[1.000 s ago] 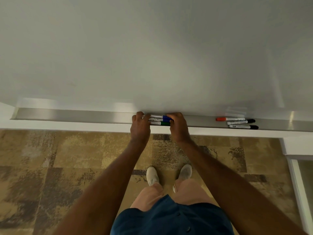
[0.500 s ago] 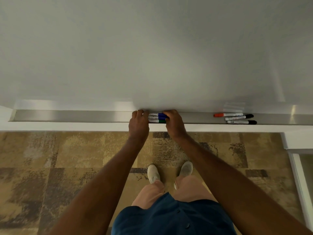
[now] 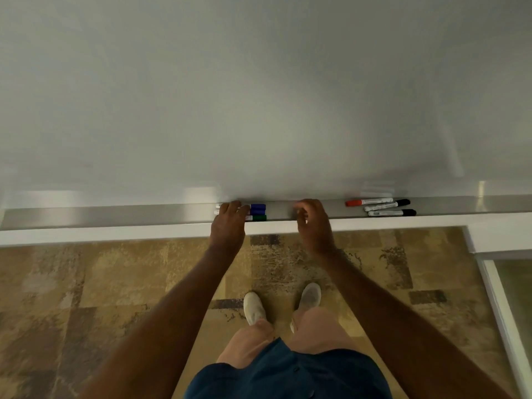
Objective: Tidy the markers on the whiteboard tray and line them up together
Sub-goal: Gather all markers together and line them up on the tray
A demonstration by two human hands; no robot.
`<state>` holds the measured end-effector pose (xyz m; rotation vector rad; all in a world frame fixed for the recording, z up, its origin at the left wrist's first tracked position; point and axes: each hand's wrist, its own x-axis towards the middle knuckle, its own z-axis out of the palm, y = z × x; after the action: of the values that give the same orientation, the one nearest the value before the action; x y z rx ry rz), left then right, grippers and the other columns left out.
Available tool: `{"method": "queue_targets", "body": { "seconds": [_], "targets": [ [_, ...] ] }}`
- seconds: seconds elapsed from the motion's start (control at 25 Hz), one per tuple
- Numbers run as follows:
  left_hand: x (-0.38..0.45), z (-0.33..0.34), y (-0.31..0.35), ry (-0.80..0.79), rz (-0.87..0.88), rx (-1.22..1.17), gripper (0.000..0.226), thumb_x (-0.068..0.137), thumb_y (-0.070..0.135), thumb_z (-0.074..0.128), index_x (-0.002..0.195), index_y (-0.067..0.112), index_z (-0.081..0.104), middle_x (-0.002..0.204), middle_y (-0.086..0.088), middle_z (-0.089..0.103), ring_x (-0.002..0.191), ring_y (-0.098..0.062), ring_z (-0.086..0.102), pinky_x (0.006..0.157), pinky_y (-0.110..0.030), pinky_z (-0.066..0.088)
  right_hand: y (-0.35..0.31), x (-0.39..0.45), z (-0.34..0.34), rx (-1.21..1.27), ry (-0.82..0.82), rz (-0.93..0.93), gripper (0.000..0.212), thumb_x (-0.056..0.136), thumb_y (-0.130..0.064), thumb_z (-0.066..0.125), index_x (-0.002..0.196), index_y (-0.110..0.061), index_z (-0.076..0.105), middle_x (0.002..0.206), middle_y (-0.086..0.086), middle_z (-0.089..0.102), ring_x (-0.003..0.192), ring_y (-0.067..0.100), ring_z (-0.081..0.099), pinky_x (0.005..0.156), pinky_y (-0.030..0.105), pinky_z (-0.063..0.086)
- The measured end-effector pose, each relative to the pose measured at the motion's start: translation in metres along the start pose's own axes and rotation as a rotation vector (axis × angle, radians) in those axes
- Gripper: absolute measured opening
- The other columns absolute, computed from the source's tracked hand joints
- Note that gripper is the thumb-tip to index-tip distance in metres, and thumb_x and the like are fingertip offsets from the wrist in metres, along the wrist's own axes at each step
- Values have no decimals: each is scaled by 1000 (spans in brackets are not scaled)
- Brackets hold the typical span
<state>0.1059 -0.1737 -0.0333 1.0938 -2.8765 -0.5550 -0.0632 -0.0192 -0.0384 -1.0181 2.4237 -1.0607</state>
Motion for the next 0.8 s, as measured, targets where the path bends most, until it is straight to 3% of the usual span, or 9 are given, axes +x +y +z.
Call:
{"method": "queue_targets", "body": {
  "seconds": [0.08,0.24,0.44,0.68,0.8],
  "targets": [
    [0,-1,0,-6,-6,-1,44,79,-3,71,121,8,64,121,-14,63,110,-33,57,71,-42,59,29,-4,-34,-98,112,19,15,94,-7,61,107,-13,64,110,5,63,101,19,61,85,31,55],
    [1,-1,1,-4,-12,26,41,78,-6,69,116,7,68,117,-15,65,107,-35,58,68,-43,58,84,-9,-96,-323,205,186,26,93,-3,60,118,-9,60,122,13,60,117,31,52,89,30,43],
    [0,-2,5,18,-23,11,40,78,-7,70,115,6,68,116,-16,65,106,-36,59,69,-43,57,117,-5,-126,-580,47,178,45,86,4,62,129,-6,56,129,19,61,122,37,52,93,48,52],
    [0,0,6,8,-47,13,40,79,-5,71,117,8,67,118,-14,64,108,-33,58,73,-42,57,118,5,-123,-572,-23,191,49,90,13,52,136,-2,57,133,23,57,124,40,53,98,51,52],
    [0,-1,7,5,-58,4,39,81,-3,70,118,9,67,120,-13,64,110,-33,57,76,-43,57,113,17,-124,-577,-75,225,49,87,15,56,132,-3,60,130,20,58,125,37,53,97,48,54]
  ]
}}
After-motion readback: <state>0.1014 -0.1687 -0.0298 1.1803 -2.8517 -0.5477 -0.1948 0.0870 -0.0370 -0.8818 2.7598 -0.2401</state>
